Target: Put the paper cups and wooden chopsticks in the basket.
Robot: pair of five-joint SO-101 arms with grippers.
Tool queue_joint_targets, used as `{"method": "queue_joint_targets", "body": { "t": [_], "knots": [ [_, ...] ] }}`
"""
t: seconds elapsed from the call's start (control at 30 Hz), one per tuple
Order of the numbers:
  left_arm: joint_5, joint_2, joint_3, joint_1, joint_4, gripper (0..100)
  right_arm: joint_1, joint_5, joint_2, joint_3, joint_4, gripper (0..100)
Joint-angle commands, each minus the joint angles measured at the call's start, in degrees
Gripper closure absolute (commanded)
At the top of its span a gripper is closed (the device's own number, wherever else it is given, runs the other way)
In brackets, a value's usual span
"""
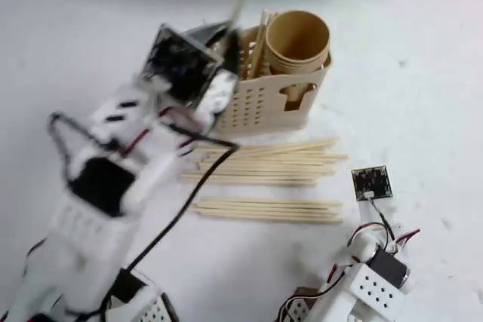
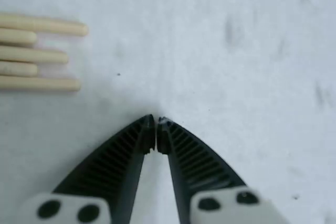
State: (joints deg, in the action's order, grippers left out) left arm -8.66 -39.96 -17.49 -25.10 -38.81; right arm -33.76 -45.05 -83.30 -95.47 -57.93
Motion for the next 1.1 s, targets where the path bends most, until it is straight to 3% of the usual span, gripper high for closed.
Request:
{"method": "queue_joint_targets", "body": {
  "t": [0.0,0.13,0.33,0.5,0.8,0.93,1.07],
  "knots": [
    [2.1,7.8,1.9,-2.0,17.5,98,-1.1,-0.7,-0.3,0.2,0.9,97.4],
    [2.2,13.1,1.8,-1.2,21.9,98,-1.1,-0.7,-0.3,0.2,0.9,97.4],
    [4.7,16.4,1.8,1.8,22.0,97,-1.1,-0.7,-0.3,0.2,0.9,97.4],
    [4.9,18.1,1.8,4.2,21.7,91,-1.1,-0.7,-0.3,0.2,0.9,97.4],
    [4.6,17.8,1.3,5.6,20.8,91,-1.1,-0.7,-0.3,0.2,0.9,97.4],
    [4.5,17.1,1.9,5.0,12.0,91,-1.1,-0.7,-0.3,0.2,0.9,97.4],
    [3.3,12.4,1.5,5.0,-2.4,91,-1.1,-0.7,-0.3,0.2,0.9,97.4]
  ]
}}
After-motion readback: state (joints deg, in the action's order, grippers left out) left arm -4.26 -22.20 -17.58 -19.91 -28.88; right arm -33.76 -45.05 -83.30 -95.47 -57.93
